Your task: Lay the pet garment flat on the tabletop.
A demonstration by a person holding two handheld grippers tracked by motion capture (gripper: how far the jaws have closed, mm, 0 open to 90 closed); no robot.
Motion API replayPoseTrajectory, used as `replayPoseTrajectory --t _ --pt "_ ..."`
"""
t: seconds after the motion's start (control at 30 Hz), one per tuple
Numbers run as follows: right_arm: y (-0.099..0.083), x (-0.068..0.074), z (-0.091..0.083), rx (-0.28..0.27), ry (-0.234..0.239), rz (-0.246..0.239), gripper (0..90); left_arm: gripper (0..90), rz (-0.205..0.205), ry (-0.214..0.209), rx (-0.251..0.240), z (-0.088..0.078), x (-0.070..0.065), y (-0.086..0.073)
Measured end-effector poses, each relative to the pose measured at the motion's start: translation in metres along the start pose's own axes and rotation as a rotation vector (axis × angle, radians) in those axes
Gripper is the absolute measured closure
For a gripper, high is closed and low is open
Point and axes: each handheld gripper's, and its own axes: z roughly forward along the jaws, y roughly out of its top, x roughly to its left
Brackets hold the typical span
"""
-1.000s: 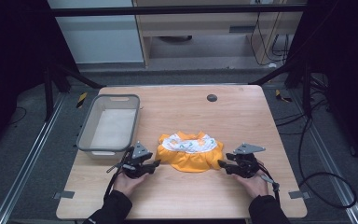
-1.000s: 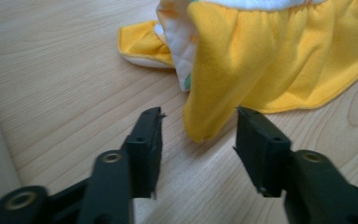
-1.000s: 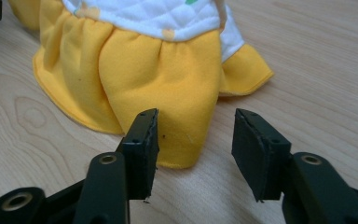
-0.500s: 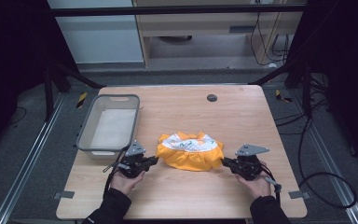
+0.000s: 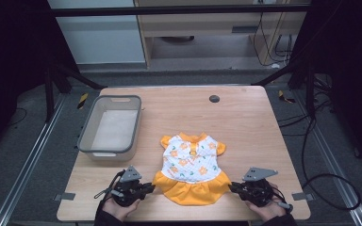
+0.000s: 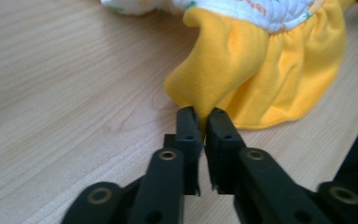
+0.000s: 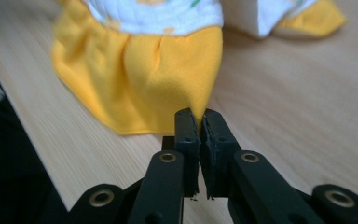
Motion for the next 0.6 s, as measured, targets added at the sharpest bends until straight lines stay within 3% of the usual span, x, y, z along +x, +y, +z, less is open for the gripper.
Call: replayPoseTrajectory --t 0.03,0.1,0.13,0.2,0.23,0.3,0.33,0.43,0.6 --pt "0.0 -0.001 0.001 0.0 -0.014 0.0 76.4 67.5 0.004 0.03 -0.015 0.001 -0.001 0.0" --pt "-0.001 -0.002 0.001 -0.015 -0.028 -0.002 71.9 53.7 0.01 0.045 -0.029 0.0 -0.001 0.0" --pt "-0.001 -0.003 0.001 -0.04 -0.042 -0.005 68.7 53.7 0.016 0.058 -0.054 -0.002 -0.001 -0.001" --pt "0.0 -0.004 -0.007 -0.094 -0.06 0.01 64.8 40.3 0.022 0.068 -0.107 -0.01 -0.002 -0.001" --pt "0.0 -0.004 -0.007 -0.094 -0.06 0.01 64.8 37.7 0.022 0.068 -0.107 -0.01 -0.002 -0.001" --pt "0.003 -0.007 -0.014 -0.153 -0.08 0.029 62.1 34.7 0.026 0.067 -0.145 -0.016 -0.002 0.0" --pt "0.003 -0.007 -0.014 -0.153 -0.08 0.029 62.1 34.7 0.026 0.067 -0.165 -0.02 -0.002 0.001" --pt "0.011 -0.015 -0.019 -0.22 -0.112 0.048 59.5 33.7 0.032 0.069 -0.224 -0.027 0.002 0.011" --pt "0.022 -0.021 -0.017 -0.252 -0.136 0.055 55.5 33.7 0.047 0.102 -0.242 -0.028 0.008 0.027"
